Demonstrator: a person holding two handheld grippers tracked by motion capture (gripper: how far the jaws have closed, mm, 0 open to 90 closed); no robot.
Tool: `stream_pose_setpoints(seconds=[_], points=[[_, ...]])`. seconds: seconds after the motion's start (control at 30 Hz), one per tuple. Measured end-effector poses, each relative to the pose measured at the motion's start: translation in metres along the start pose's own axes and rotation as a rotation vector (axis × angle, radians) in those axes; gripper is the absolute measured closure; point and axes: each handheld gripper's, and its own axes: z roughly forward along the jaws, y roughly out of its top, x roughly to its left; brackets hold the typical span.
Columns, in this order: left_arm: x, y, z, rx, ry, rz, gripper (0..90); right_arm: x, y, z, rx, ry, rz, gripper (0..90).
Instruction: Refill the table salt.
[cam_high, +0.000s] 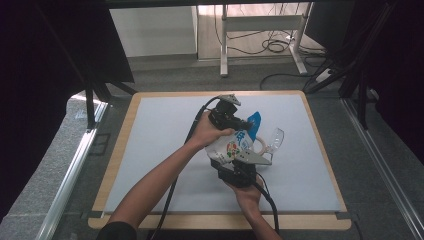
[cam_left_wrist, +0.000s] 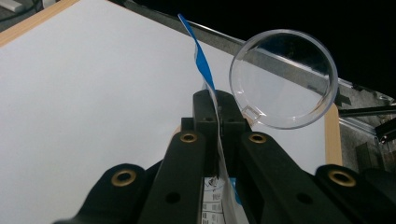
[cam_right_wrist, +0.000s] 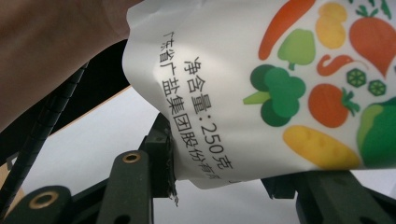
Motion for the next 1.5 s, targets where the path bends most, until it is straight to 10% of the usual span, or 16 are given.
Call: stream_pose_setpoints(seconds=[1.5], points=[[0.0003,0.0021,0.0067,0.015,0.002,0.004,89.7,0.0002,-0.0005,0.0013,-0.019,-0.015,0.023,55.1]])
